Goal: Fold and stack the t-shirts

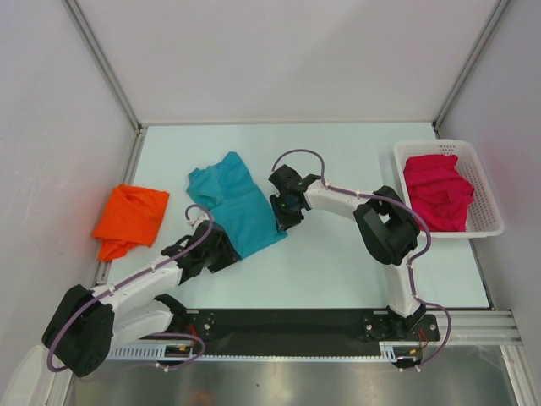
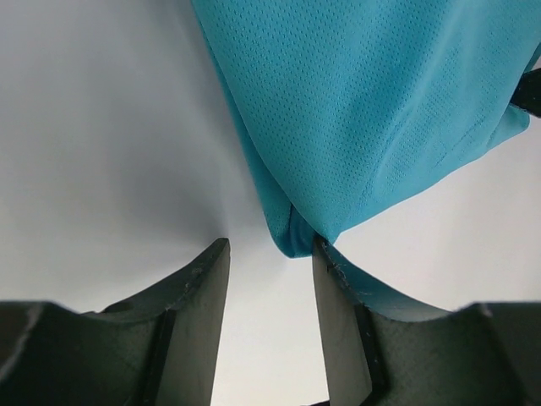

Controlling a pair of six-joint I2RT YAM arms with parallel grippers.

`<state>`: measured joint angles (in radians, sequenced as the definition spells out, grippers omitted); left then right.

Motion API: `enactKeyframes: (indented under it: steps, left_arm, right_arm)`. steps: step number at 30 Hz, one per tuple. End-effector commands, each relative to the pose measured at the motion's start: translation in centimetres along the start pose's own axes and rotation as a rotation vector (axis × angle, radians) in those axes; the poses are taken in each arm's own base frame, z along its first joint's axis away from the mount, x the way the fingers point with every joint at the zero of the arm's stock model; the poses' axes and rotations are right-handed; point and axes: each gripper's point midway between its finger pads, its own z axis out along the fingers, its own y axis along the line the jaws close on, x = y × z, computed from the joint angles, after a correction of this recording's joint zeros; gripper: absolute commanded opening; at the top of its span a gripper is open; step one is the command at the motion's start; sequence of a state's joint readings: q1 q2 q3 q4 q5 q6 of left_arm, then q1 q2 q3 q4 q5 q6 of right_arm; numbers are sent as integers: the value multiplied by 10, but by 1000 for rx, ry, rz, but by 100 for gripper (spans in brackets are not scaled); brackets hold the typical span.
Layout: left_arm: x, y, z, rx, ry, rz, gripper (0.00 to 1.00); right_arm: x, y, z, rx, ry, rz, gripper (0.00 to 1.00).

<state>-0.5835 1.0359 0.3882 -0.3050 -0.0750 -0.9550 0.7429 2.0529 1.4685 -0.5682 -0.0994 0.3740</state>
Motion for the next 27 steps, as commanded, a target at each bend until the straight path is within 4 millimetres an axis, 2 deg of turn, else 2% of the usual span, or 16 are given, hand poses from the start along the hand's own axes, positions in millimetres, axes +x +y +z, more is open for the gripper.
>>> enactKeyframes:
  steps: [1, 3, 7, 27]
  left_arm:
    - [-22, -26, -14, 55, -82, -14, 49]
    - [-32, -34, -25, 74, -119, -10, 49]
    - [-41, -36, -34, 64, -144, 7, 49]
    - [-23, -25, -19, 31, -88, 8, 50]
  right_arm:
    - [18, -8, 15, 22, 49, 8, 31]
    - [18, -9, 15, 23, 50, 8, 31]
    - [17, -7, 15, 15, 48, 11, 31]
    - [19, -9, 15, 27, 53, 11, 30]
